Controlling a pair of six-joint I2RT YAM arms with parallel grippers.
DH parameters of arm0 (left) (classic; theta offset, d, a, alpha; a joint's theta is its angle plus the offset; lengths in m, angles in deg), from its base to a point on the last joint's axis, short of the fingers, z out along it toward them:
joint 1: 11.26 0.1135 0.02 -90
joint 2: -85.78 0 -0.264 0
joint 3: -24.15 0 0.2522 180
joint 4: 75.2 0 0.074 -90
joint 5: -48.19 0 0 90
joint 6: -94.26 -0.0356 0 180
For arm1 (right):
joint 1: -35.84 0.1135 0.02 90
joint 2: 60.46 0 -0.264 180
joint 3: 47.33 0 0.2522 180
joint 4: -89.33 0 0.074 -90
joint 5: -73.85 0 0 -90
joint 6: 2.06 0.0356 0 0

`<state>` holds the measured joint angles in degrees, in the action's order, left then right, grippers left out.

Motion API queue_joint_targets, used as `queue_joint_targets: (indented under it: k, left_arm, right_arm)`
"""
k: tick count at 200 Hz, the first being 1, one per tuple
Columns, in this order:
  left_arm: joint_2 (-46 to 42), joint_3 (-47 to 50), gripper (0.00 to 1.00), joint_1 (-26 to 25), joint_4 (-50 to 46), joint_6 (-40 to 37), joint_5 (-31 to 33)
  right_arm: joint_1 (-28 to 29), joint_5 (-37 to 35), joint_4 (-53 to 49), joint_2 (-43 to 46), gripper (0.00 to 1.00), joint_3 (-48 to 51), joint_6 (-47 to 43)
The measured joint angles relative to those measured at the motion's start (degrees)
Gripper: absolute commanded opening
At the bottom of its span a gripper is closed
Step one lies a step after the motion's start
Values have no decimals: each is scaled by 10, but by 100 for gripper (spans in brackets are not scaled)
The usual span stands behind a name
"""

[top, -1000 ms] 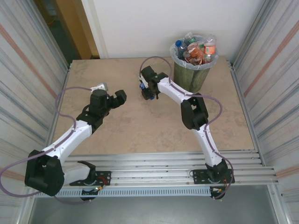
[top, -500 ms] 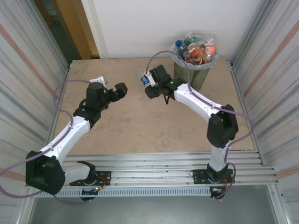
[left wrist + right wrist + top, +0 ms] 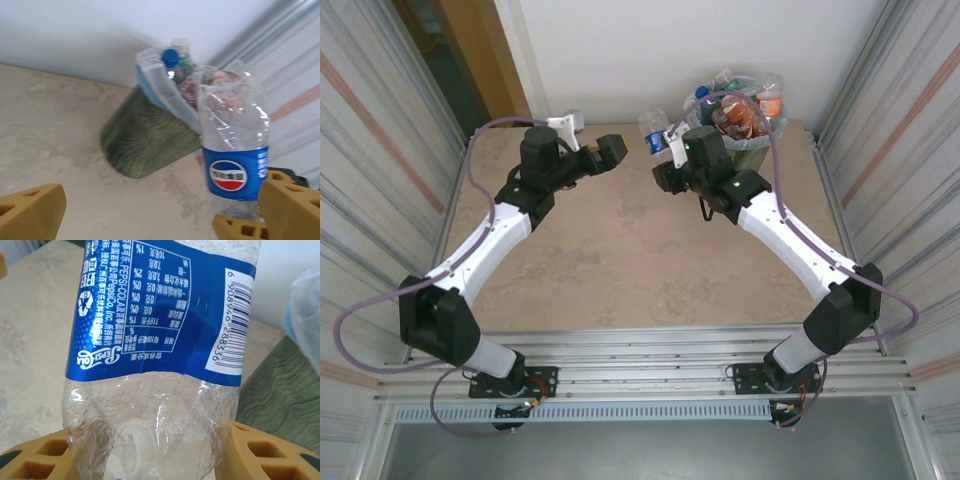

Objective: Put the plastic bottles in the bin

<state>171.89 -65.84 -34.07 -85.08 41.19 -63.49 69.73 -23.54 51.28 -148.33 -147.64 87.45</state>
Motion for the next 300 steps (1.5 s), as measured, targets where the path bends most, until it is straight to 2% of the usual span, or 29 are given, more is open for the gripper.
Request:
queue_joint_targets:
  k: [62, 113, 125, 143, 157, 182, 223, 254, 278, 300]
  left_arm:
    - [88, -149, 89, -54, 6, 6, -69]
    - [164, -226, 68, -68, 7, 21, -90]
    - [171, -227, 66, -68, 9, 26, -93]
    - [175, -227, 68, -68, 9, 32, -94]
    - [175, -227, 78, -69, 9, 34, -94]
    - [173, -220, 86, -71, 6, 33, -73]
    - [172, -211, 84, -73, -2, 30, -54]
    - [172, -211, 70, -75, -1, 30, -57]
    - [172, -211, 47, -77, 8, 35, -65]
    - [172, -210, 33, -79, 10, 47, -66]
  right_arm:
    - [-18, 2, 16, 19, 25, 16, -2]
    - [-27, -5, 12, 24, 26, 17, -1]
    - [-29, -9, 10, 27, 26, 21, -1]
    - [-29, -16, 5, 30, 26, 25, -1]
    - [-28, -18, 4, 34, 26, 26, -1]
    - [-26, -16, 4, 47, 26, 31, -2]
    - [-19, -5, 7, 61, 26, 32, -1]
    - [-15, 9, 7, 61, 27, 33, -1]
    - [-11, 14, 5, 58, 29, 33, -1]
    - [-12, 15, 4, 57, 35, 34, 0]
